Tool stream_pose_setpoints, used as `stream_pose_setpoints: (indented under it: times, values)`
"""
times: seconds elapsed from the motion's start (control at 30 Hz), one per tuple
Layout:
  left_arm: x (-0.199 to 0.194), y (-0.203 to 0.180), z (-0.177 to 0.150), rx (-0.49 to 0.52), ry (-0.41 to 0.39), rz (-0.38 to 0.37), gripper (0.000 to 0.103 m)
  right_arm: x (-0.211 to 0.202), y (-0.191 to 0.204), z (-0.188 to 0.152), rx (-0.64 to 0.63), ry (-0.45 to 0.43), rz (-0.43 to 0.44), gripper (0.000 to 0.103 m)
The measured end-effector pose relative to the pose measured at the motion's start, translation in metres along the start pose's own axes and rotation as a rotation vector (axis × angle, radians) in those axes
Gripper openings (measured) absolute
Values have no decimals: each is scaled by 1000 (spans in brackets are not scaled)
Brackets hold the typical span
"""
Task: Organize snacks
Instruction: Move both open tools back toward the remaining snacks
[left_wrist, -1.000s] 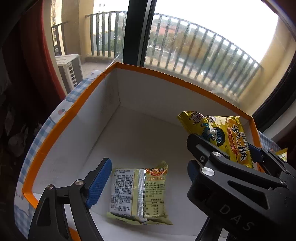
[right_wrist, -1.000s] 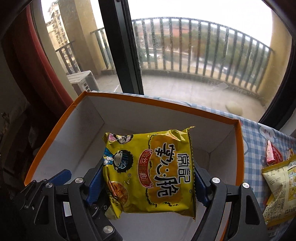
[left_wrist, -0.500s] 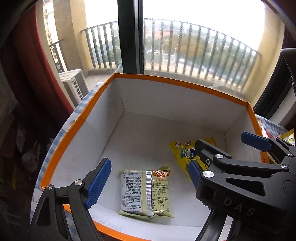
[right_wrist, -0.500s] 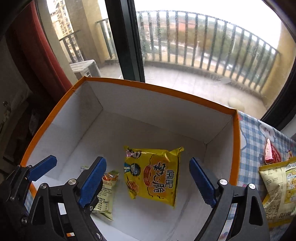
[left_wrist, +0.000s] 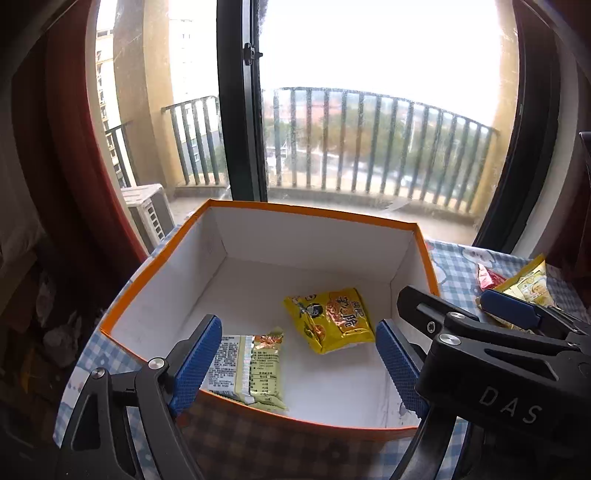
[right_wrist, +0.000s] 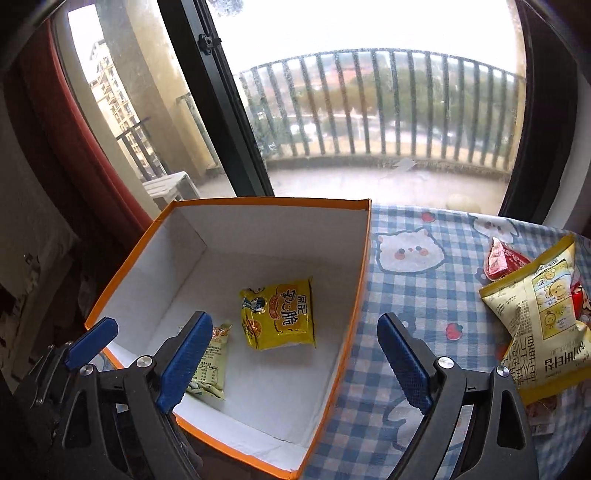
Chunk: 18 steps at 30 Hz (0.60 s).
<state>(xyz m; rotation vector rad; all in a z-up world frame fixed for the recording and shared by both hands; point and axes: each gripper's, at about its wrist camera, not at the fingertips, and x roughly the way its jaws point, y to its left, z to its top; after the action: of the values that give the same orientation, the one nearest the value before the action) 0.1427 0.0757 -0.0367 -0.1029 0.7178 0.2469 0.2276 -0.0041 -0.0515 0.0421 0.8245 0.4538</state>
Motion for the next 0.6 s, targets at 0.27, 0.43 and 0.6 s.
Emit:
stream_pose_setpoints:
  times: [0.27, 0.43, 0.6]
  values:
    - [-45, -39, -17, 18, -111, -65, 86, -76, -28, -28, -47, -196, -99, 93]
    - [-71, -66, -27, 41, -172, -108, 86, -117, -42, -44, -67, -281, -112, 93]
    - [-84, -91, -34, 78, -225, -119, 86, -141, -59, -59, -40, -332, -116, 93]
